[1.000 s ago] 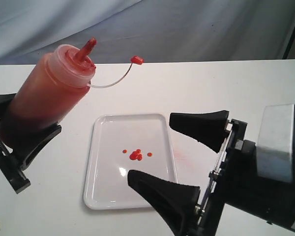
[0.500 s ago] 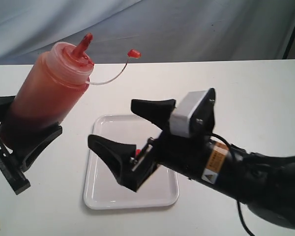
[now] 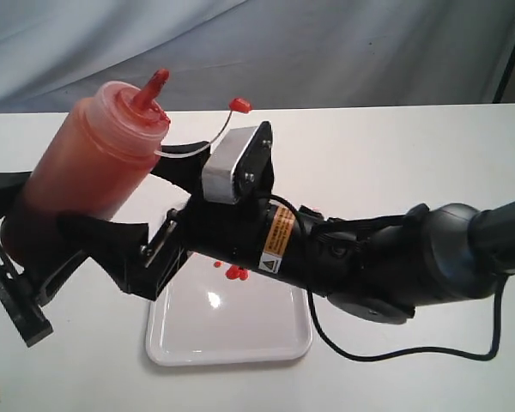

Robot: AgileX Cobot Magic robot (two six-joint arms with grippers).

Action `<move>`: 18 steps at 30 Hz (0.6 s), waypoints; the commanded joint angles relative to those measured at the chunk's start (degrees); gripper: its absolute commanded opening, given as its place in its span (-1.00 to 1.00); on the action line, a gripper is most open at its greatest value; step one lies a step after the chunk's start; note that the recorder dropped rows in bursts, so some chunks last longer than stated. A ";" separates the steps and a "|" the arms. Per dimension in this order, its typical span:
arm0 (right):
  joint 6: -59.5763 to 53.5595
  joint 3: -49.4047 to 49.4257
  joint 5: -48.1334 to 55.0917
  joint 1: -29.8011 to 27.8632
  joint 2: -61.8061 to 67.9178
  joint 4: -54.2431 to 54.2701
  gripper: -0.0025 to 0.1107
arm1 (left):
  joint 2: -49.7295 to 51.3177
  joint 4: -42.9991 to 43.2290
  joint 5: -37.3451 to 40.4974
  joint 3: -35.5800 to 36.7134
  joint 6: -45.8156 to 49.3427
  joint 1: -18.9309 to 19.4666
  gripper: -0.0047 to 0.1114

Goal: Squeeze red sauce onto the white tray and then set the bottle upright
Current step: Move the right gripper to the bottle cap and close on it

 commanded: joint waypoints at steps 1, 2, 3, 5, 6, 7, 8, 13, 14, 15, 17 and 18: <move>1.06 -3.22 -1.02 1.16 1.21 0.45 0.90 | -0.40 -0.01 -3.75 0.03 -0.93 0.19 -0.92; 1.06 -3.72 -1.02 1.30 1.45 -0.06 0.90 | -0.40 0.13 -3.75 0.03 -0.93 0.19 -0.92; 1.06 -4.41 -1.14 1.91 1.59 -0.53 0.90 | -0.40 0.70 -3.75 0.03 -0.93 0.19 -0.92; 1.06 -5.07 -1.05 2.79 1.59 -0.09 0.88 | -0.40 1.94 -3.75 0.03 -0.93 0.19 -0.92; 0.79 -5.07 -1.14 3.19 1.59 1.22 0.83 | -0.40 1.94 -3.75 0.03 -0.93 0.19 -0.92; 0.81 -5.07 0.06 3.36 1.59 1.87 0.67 | -0.40 1.89 -3.75 0.03 -1.38 0.19 -0.92; 0.81 -5.07 0.37 3.36 1.59 2.11 0.57 | -0.40 1.89 -3.75 0.03 -1.82 0.19 -0.92; -1.43 -5.07 2.59 3.36 1.59 3.95 -0.78 | -0.40 1.89 -1.24 0.03 -3.72 0.19 -0.92; -1.96 -5.07 4.53 3.36 1.59 3.95 -0.96 | -0.40 2.13 -1.25 0.03 -3.71 0.19 -0.92; -2.47 -5.07 7.36 3.36 1.59 4.03 -0.96 | -0.40 2.12 -0.39 0.03 -3.84 0.19 -0.92; -3.77 -5.07 11.29 3.36 1.59 4.07 -0.96 | -0.40 1.97 2.94 0.03 -3.84 0.19 -0.92; -6.06 -5.07 13.35 3.36 1.59 5.42 -0.96 | -0.40 0.69 7.33 0.03 -3.62 0.19 -0.92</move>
